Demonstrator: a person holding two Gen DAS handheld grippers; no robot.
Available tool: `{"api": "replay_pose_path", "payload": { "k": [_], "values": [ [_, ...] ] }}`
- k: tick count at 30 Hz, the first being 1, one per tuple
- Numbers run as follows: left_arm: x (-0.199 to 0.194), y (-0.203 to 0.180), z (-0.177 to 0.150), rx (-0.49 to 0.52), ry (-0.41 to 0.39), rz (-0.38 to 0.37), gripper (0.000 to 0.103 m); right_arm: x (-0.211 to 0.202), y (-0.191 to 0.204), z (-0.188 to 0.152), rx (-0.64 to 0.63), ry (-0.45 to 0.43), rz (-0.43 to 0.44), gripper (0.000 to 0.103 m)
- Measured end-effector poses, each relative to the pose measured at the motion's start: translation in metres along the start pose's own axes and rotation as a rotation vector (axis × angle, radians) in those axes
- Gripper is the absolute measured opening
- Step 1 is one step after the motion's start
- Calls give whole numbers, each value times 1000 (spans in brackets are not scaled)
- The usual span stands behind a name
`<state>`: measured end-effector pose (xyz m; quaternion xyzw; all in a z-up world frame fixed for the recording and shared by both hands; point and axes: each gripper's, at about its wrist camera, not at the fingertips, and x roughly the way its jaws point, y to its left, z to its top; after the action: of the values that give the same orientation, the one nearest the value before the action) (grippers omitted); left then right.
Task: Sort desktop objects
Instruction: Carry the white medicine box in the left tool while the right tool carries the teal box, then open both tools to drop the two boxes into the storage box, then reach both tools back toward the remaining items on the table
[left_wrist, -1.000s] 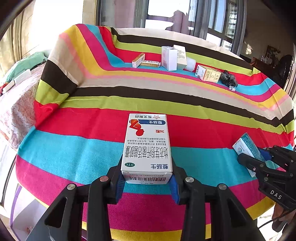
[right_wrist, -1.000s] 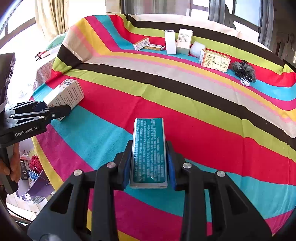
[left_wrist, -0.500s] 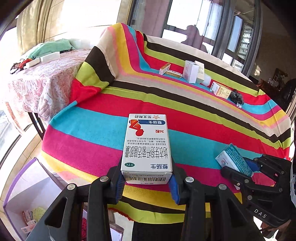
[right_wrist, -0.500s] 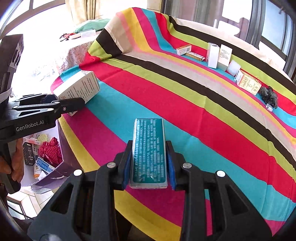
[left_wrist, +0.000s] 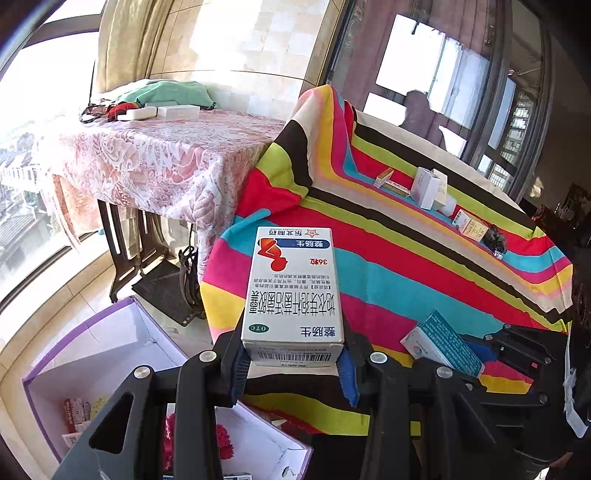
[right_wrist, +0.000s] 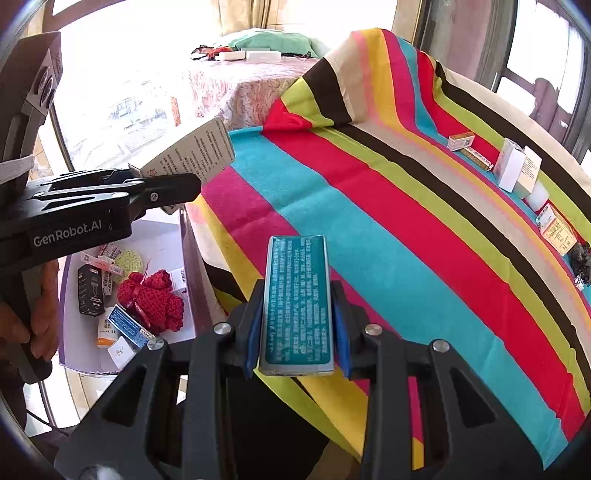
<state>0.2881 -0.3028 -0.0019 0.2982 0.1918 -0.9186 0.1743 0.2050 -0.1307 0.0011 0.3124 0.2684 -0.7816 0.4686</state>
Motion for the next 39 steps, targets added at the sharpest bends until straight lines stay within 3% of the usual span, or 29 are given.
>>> {"api": "replay_pose_path", "payload": {
  "k": [10,19,25,27,28,30,32,36,39],
  "values": [
    [-12,78,-33,-142,52,125,40,16,85,15,-200,18,147,36],
    [-19,137,-65,-266,94,243,40,44,167,-9,-455,102,261,36],
    [-22,156,-77,-283,125,309,41,58,189,-18,-497,157,306,36],
    [-21,161,-78,-293,131,331,43,61,188,-20,-486,172,327,38],
    [-22,164,-78,-301,133,344,46,61,187,-20,-477,177,337,48],
    [-23,166,-77,-321,130,366,75,59,180,-19,-447,162,339,65],
    [-27,163,-74,-326,107,387,84,54,170,-16,-408,147,339,68],
    [-24,148,-64,-303,94,372,84,41,137,-2,-305,102,299,68],
    [-15,120,-50,-253,107,292,84,19,92,8,-208,32,213,68]
  ]
}}
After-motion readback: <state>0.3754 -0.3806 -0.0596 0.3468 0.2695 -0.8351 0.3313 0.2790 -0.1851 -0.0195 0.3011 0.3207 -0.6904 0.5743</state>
